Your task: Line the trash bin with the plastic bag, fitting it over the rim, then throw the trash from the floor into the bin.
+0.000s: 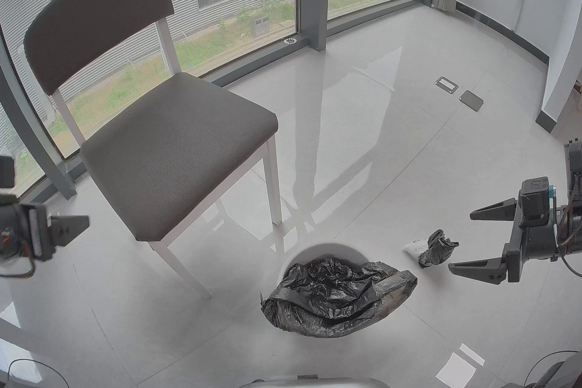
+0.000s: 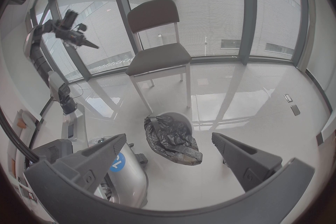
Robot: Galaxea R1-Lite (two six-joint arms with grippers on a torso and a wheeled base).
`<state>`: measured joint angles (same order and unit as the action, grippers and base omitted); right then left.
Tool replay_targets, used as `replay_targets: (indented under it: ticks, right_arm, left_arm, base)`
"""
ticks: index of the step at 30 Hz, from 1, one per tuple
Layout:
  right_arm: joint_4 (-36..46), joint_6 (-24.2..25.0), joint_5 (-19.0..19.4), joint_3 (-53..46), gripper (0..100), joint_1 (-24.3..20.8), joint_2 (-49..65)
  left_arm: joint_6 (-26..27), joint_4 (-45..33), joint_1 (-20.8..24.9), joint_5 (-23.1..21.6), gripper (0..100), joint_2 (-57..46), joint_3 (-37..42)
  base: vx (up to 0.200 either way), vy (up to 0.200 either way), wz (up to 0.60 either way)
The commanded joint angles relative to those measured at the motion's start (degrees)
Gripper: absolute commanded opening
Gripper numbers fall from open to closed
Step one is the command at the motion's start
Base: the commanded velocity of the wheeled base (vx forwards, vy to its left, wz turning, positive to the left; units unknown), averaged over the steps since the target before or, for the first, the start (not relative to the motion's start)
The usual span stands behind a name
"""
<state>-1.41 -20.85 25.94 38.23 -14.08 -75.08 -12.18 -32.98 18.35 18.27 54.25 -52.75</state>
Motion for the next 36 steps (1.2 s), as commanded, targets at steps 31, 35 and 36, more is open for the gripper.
replay_targets:
  ticks: [31, 35, 36]
  right_arm:
    - [-10.28, 8.72, 0.25, -8.87, 100, 8.28, 6.97]
    - [-10.28, 8.72, -2.21, -10.72, 100, 8.10, 7.05]
    - [-10.36, 8.80, -3.62, -11.07, 100, 7.93, 6.88]
  left_arm:
    - [12.88, 33.15, -18.17, -19.68, 100, -54.25, 52.75]
    - [12.88, 33.15, -18.17, -19.68, 100, -54.25, 52.75]
    - [12.88, 33.15, -18.17, -19.68, 100, -54.25, 52.75]
  base:
    - [0.000, 0.000, 0.00]
    - [0.000, 0.000, 0.00]
    - [0.000, 0.000, 0.00]
